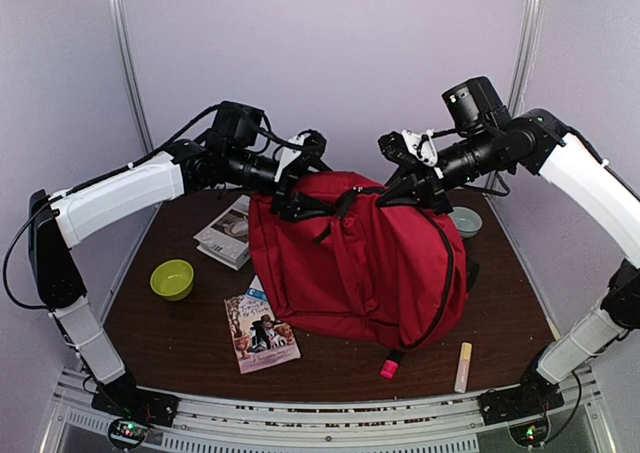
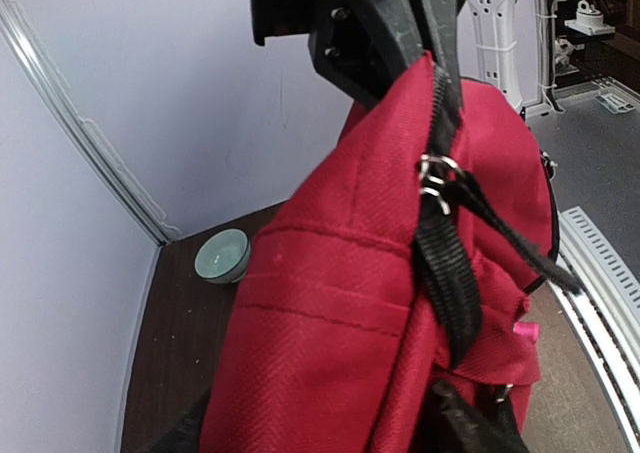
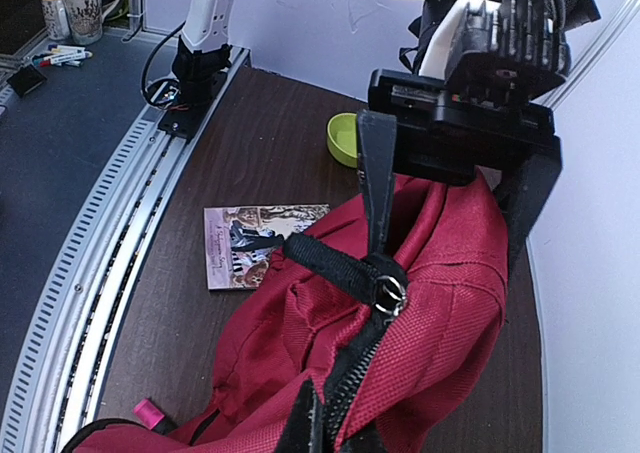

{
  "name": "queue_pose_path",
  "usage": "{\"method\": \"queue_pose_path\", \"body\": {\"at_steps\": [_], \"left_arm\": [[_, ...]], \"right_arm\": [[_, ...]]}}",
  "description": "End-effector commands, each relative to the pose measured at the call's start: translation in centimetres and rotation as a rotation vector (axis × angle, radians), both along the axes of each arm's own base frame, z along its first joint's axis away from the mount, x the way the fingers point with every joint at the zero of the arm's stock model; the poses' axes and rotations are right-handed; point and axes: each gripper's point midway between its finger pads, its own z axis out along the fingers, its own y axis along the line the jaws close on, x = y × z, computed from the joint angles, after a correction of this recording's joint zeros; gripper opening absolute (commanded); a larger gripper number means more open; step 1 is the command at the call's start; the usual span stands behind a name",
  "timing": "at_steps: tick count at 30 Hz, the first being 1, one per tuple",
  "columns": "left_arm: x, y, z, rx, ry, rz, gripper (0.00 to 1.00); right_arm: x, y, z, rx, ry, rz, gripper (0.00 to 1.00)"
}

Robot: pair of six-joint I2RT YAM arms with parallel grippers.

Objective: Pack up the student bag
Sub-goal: Pass from the right arm to the left

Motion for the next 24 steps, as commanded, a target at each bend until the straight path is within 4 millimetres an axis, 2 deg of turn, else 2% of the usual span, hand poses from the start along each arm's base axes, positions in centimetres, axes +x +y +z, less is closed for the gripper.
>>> {"method": "queue_pose_path", "body": {"at_steps": [1, 2, 3, 4, 6, 7, 8, 9, 11, 13, 15, 17, 19, 22, 24], "left_arm": [[-1.8, 0.4, 0.9, -0.016, 0.057, -0.063, 0.16], [-1.9, 0.6, 1.4, -0.028, 0.054, -0.050, 0.00], [-1.6, 0.8, 1.6, -0.040, 0.065, -0.014, 0.00], [-1.2, 1.1, 2.1, -0.060, 0.047, 0.025, 0.00], [-0.2, 1.6, 3.6, -0.115, 0.052, 0.134, 0.00], [0.3, 2.0, 4.3, -0.141, 0.055, 0.187, 0.00], [0.8, 2.3, 5.2, -0.170, 0.064, 0.236, 0.00], [1.2, 2.8, 6.3, -0.203, 0.072, 0.285, 0.00], [2.6, 3.6, 7.6, -0.253, 0.107, 0.402, 0.00], [4.0, 4.6, 8.4, -0.285, 0.155, 0.525, 0.00], [5.1, 5.6, 9.0, -0.310, 0.190, 0.620, 0.00], [5.3, 6.0, 9.5, -0.331, 0.207, 0.655, 0.00], [5.3, 6.1, 9.8, -0.350, 0.223, 0.662, 0.00], [5.1, 5.9, 9.8, -0.358, 0.242, 0.665, 0.00], [4.8, 5.6, 9.7, -0.355, 0.241, 0.652, 0.00]], "right_arm": [[-0.7, 0.0, 4.1, 0.128, -0.123, 0.003, 0.00], [0.0, -0.1, 4.5, 0.148, -0.139, -0.037, 0.00], [0.8, -0.2, 5.0, 0.179, -0.137, -0.100, 0.00], [1.9, -0.4, 5.7, 0.211, -0.151, -0.176, 0.12], [4.3, -1.3, 8.1, 0.325, -0.193, -0.349, 0.45], [5.3, -2.0, 9.1, 0.372, -0.190, -0.437, 0.56], [6.1, -2.8, 9.9, 0.418, -0.174, -0.523, 0.63], [6.7, -3.8, 11.1, 0.466, -0.161, -0.604, 0.66], [7.1, -5.6, 13.2, 0.581, -0.088, -0.727, 0.65], [6.5, -6.6, 14.7, 0.716, 0.019, -0.767, 0.56], [5.1, -6.4, 15.3, 0.855, 0.150, -0.717, 0.41], [3.9, -5.4, 14.9, 0.944, 0.280, -0.669, 0.32], [3.4, -3.8, 13.5, 0.938, 0.350, -0.673, 0.26], [3.2, -1.1, 11.2, 0.896, 0.408, -0.692, 0.25], [3.4, 1.1, 9.5, 0.837, 0.457, -0.682, 0.29]]}}
